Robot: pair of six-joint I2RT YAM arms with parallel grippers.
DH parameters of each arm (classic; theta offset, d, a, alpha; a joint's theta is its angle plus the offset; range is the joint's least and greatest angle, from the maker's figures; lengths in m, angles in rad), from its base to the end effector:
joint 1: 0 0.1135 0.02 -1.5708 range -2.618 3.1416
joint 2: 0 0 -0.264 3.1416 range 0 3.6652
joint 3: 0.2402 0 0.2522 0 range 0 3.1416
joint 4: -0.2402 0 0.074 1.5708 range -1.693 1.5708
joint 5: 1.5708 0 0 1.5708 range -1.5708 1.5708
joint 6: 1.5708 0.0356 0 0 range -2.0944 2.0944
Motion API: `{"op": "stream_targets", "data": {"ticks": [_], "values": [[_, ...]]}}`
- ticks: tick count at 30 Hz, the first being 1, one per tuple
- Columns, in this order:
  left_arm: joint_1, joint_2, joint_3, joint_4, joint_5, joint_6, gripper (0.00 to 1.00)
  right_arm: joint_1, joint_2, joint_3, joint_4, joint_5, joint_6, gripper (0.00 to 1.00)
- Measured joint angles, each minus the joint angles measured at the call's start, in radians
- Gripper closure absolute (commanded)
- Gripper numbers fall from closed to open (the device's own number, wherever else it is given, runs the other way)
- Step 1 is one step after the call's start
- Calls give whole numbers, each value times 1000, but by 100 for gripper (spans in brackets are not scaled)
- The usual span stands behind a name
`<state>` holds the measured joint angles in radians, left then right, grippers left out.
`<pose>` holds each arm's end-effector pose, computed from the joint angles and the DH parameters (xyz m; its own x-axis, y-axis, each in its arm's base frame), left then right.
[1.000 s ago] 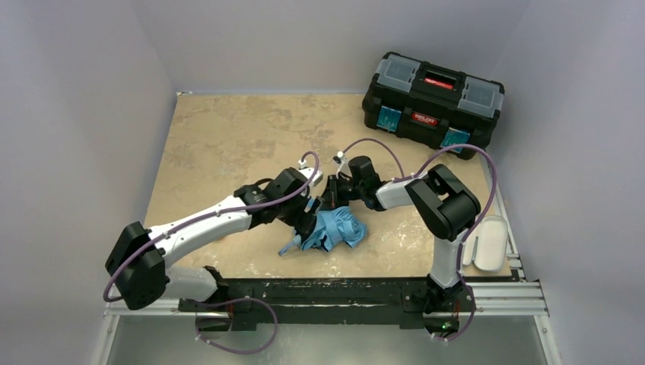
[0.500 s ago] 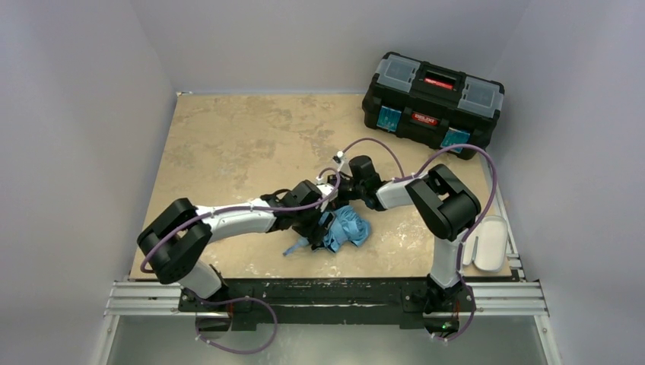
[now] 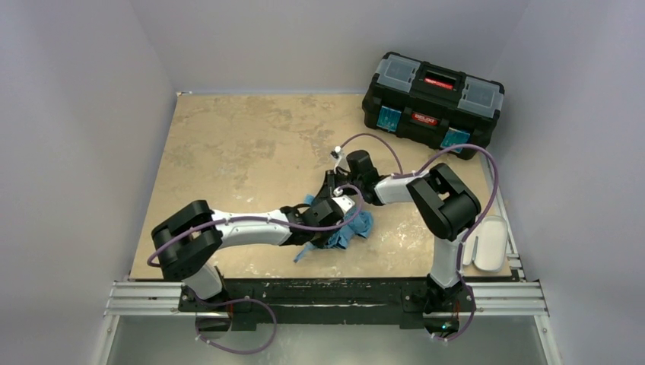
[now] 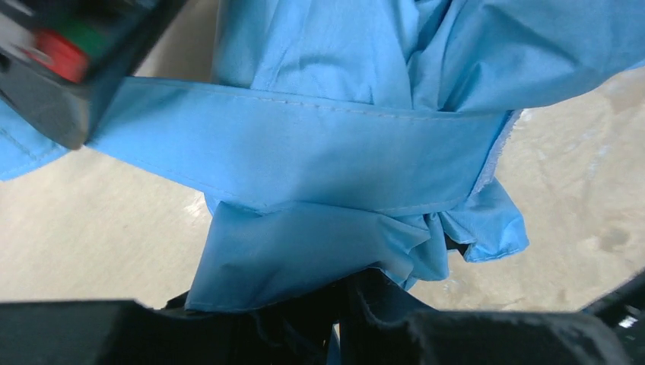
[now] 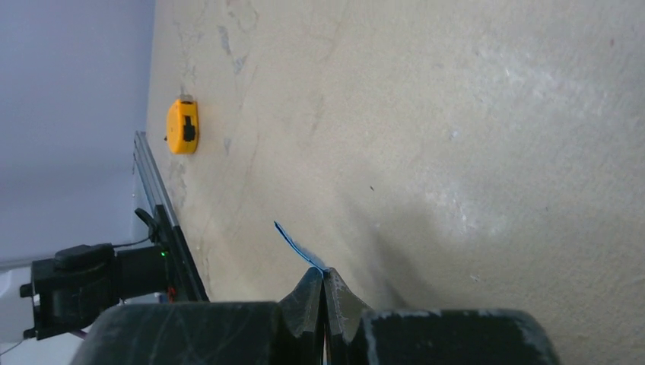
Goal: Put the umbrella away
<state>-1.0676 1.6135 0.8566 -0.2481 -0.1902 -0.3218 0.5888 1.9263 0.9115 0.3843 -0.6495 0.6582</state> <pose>0.1549 -0.2674 0.1607 -0.6428 0.5237 -0.5590 0.6410 0.7673 -0.0182 0.2997 0.2261 0.1243 -0.9069 -0.0198 -0.4209 -0.3714 0.5096 0.7762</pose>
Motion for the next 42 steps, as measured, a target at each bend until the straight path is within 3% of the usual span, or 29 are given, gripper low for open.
{"op": "stream_targets", "data": {"ticks": [11,17,24,30,38,42], "values": [[-196,92,142,-309,-602,-18,100,7,-20,249,-160,-26,39,100],[-251,221,243,-451,-855,-43,100,8,-4,336,-201,-39,64,100],[-300,440,348,-608,-979,-175,100,8,120,278,-192,-20,82,100],[-341,488,366,-652,-965,-214,99,2,114,123,-47,-14,132,100],[-342,497,370,-646,-909,-213,57,0,78,6,135,12,155,100],[-340,483,363,-649,-892,-174,43,-1,66,-24,175,29,154,100]]}}
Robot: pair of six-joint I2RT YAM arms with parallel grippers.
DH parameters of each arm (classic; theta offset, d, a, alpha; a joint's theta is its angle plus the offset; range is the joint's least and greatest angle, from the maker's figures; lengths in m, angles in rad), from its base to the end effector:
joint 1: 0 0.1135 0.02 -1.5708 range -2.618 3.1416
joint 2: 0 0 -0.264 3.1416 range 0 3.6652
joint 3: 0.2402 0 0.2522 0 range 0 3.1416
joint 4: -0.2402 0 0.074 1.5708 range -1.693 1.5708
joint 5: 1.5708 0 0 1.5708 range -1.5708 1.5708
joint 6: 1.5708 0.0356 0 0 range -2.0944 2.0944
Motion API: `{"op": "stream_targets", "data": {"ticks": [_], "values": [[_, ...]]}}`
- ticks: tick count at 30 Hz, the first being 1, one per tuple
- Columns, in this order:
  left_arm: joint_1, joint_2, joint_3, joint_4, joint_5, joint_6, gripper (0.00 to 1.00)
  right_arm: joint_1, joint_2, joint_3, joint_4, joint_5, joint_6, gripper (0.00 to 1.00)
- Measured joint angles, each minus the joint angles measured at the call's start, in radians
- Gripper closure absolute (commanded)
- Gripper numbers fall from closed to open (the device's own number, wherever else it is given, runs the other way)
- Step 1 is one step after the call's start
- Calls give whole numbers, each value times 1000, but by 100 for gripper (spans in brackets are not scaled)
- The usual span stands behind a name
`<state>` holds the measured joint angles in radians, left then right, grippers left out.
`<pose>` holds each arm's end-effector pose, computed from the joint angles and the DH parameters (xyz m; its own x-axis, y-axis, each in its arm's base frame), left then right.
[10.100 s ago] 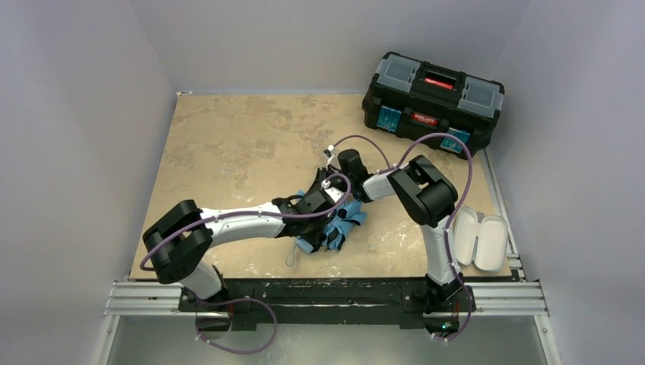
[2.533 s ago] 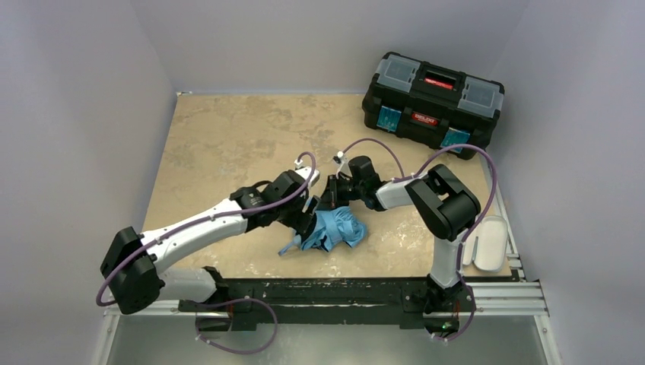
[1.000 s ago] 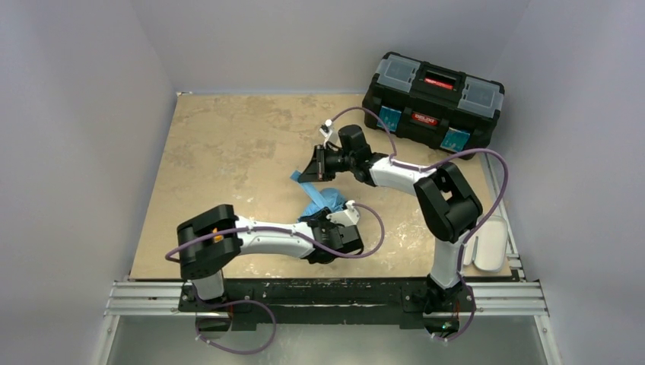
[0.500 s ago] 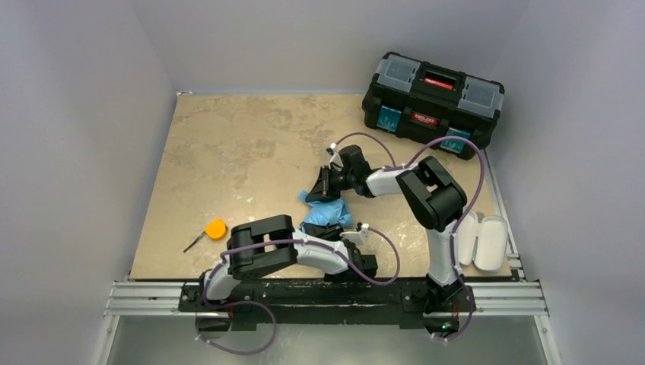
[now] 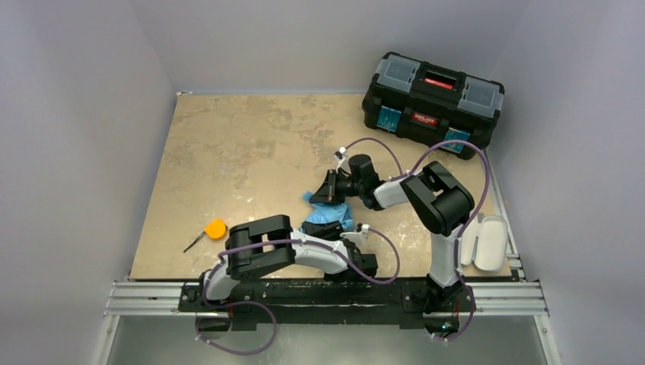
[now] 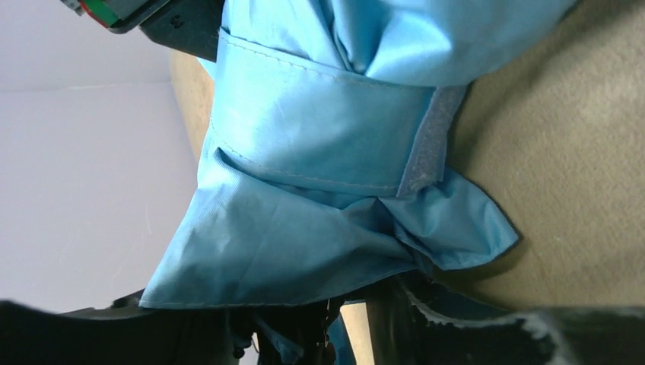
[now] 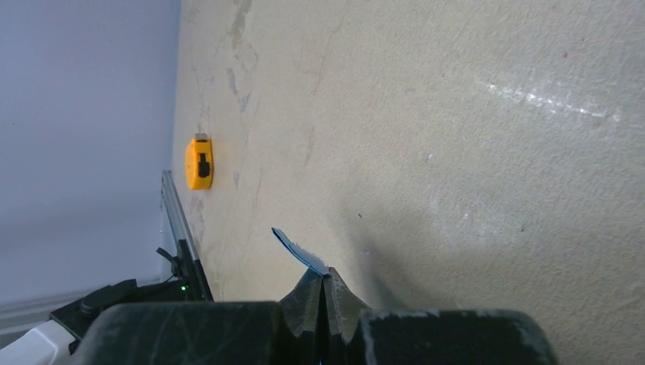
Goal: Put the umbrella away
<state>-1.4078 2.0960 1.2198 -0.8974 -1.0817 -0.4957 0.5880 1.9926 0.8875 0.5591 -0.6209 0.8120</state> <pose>0.0857 -0.3274 0.1032 -0.3740 0.8974 -0.2341 0.3576 0.3725 0.8564 0.3044 0.2278 0.1090 -0.9249 0.0928 -0.3688 -0.2815 0.4849 0.8280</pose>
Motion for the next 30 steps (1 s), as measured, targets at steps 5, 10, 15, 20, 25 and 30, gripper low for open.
{"op": "stream_targets", "data": {"ticks": [5,10,15,20,25,30], "values": [[6,-71,-24,5,49,17,28,0,-2,-39,28,6,-1,100],[7,-171,-32,2,188,9,20,1,-2,-68,26,6,-8,100],[16,-289,-35,2,335,7,20,1,-3,-76,33,2,-13,100],[62,-465,-40,19,493,23,20,1,-3,-76,34,2,-17,100],[179,-638,-88,76,647,71,20,1,-4,-76,35,2,-21,100],[360,-775,-185,157,807,144,23,1,-5,-76,35,2,-27,100]]}}
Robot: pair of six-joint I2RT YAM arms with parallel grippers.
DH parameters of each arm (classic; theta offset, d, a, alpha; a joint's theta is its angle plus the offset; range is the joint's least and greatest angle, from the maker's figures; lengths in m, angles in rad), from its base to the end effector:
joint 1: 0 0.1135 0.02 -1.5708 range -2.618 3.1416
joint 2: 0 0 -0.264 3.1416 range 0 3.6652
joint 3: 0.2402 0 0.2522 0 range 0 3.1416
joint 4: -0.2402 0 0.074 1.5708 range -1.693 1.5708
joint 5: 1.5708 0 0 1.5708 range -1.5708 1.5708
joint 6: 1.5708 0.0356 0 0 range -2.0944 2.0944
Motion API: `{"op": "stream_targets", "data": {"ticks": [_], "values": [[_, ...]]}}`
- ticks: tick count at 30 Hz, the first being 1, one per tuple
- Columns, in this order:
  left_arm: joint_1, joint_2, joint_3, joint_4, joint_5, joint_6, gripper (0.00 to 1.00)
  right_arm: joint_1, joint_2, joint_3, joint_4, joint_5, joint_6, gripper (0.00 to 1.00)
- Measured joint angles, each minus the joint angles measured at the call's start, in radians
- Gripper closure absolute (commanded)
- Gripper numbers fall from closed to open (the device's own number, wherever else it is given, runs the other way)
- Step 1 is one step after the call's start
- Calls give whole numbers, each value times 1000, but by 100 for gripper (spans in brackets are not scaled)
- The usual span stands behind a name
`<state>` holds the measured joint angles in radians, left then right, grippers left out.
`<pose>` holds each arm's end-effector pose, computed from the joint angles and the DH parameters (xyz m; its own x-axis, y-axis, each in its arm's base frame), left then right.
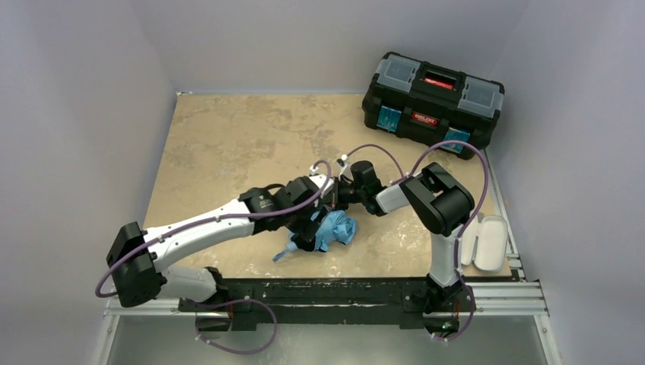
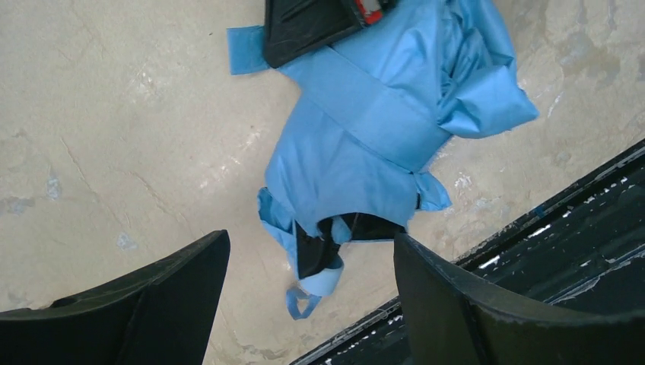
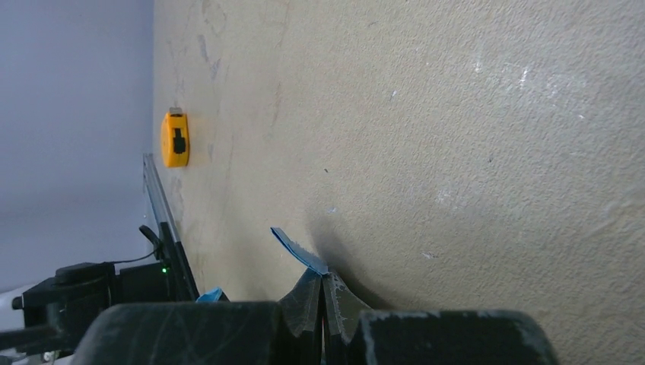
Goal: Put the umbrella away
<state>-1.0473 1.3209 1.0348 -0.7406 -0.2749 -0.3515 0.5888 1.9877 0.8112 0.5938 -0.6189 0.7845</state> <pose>0.1397 -0.2227 0.2651 -0.6644 0.4882 -0.5660 0.5694 0.8211 0.0398 0.2899 0.2184 0.0951 -0.9280 0.0722 -0.3654 -0.2820 0.5049 0.8158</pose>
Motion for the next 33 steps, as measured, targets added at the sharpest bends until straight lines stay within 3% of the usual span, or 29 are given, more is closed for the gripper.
{"op": "stream_targets", "data": {"ticks": [6,9,14,22,33], "values": [[203,9,-72,106,182,68,25,0,-6,0,-4,2,-11,100],[229,67,-82,164,241,84,26,0,-7,0,-7,3,-16,100],[230,191,-139,298,359,70,28,0,-7,2,-11,0,-20,100],[221,211,-281,551,499,-26,28,0,-13,21,-63,-9,-34,100],[86,249,-306,723,387,-114,40,0,-13,63,-151,-27,-56,100]]}}
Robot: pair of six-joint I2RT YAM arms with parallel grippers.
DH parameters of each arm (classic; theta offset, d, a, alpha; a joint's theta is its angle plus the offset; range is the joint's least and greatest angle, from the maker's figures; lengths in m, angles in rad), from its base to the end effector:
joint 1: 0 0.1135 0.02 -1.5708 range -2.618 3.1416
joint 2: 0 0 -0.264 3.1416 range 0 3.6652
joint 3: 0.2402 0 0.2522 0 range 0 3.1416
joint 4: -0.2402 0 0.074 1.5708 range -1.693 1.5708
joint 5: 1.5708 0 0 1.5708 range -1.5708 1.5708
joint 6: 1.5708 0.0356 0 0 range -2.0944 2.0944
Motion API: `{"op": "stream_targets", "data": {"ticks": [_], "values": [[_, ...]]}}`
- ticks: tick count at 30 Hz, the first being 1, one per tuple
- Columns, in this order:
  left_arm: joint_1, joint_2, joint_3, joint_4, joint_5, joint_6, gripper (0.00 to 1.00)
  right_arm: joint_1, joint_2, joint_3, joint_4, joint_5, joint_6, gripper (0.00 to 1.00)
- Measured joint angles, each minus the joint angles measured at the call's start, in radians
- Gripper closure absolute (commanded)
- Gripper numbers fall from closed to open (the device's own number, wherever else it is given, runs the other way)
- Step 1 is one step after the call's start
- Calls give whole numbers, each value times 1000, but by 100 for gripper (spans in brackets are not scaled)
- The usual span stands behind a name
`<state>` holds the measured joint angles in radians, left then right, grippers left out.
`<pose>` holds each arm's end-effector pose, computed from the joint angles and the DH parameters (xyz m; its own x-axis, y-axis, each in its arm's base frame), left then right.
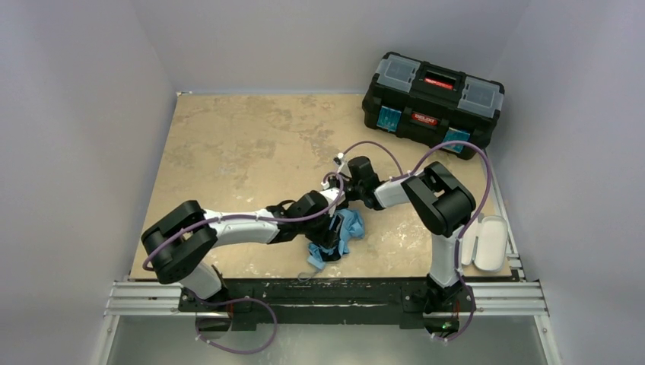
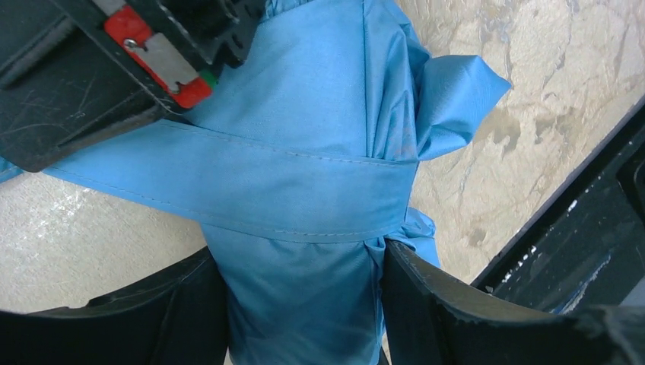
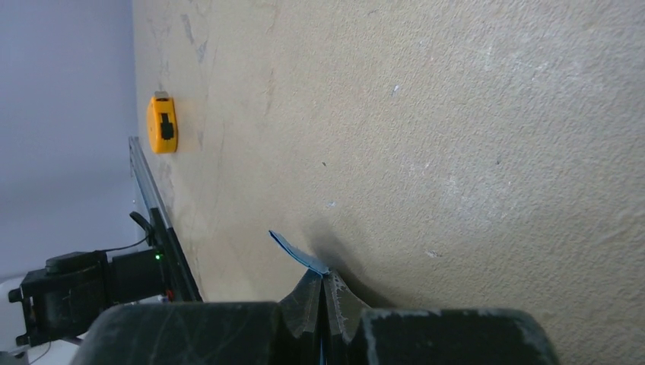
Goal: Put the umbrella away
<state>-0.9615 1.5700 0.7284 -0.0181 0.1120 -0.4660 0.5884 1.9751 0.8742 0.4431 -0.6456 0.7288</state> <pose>0.1679 -0.2476 0.1519 -0.7723 0.3264 -0.5450 0.5705 0.7338 -0.3689 0.2953 0.2228 0.1023 -0.9384 0.0134 -0.3453 -0.2875 0.5245 0.8014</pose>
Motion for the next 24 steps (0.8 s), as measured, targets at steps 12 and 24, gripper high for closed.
{"op": "stream_targets", "data": {"ticks": [12,24], "values": [[-86,12,5,31,-149,-97,100,3,1,42,-86,0,-15,100],[-226,84,243,-418,-615,-49,100,8,-21,233,-251,2,-19,100]]}}
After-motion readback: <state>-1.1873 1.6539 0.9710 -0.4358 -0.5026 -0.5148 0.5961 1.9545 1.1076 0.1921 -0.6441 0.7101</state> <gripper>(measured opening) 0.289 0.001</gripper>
